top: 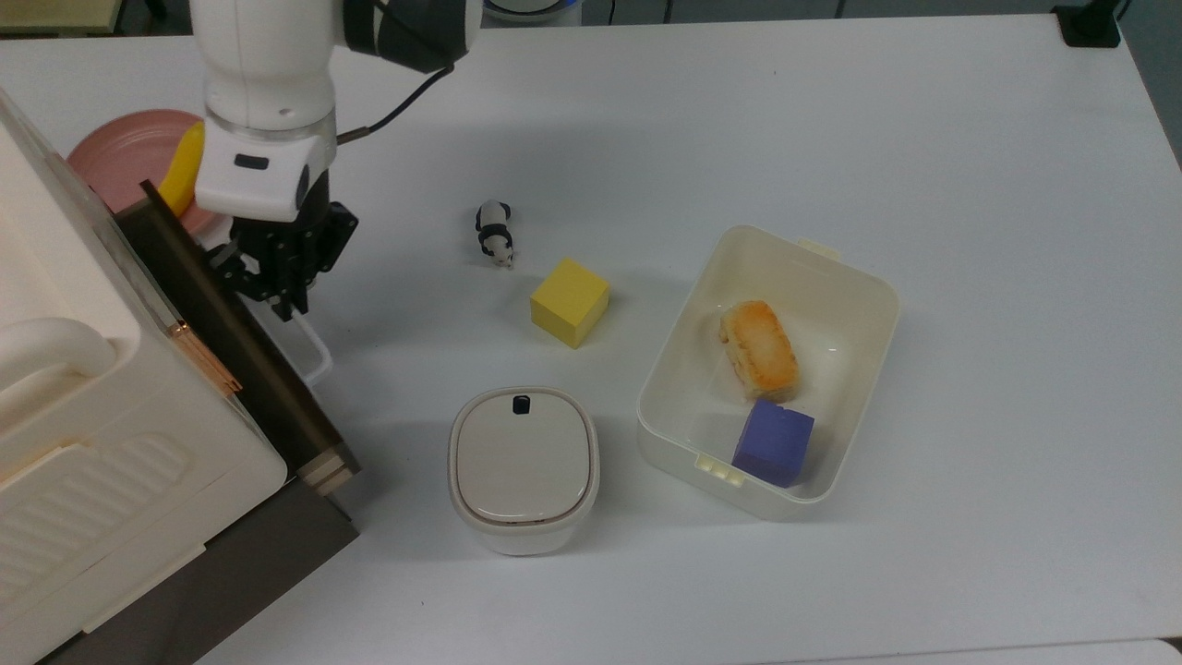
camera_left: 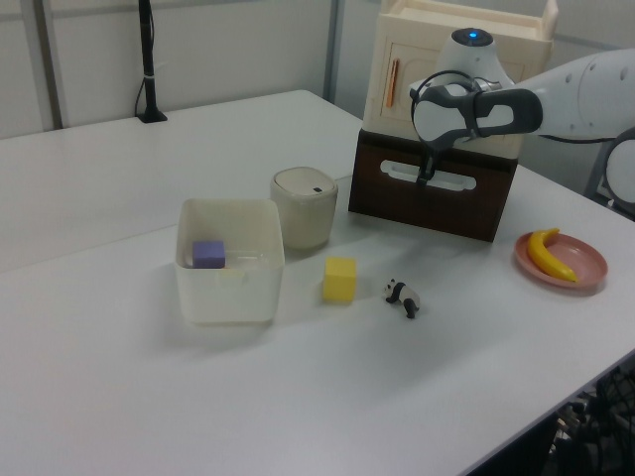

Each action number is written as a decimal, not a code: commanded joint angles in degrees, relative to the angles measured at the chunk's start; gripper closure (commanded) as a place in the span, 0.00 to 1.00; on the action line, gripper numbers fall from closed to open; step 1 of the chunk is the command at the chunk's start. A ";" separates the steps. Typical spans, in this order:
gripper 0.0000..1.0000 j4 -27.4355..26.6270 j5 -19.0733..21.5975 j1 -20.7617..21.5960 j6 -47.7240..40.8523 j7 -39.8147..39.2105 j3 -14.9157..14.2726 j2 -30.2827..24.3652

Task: Slide open the drawer
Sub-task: 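Pull the drawer handle outward, sliding the drawer out of the unit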

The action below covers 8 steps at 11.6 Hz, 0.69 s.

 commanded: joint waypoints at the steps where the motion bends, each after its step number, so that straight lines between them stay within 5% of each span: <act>1: 1.00 -4.95 0.12 1.73 -7.20 -0.04 4.75 -4.10; 8: 1.00 -5.22 0.12 2.96 -11.88 -0.04 5.46 -4.72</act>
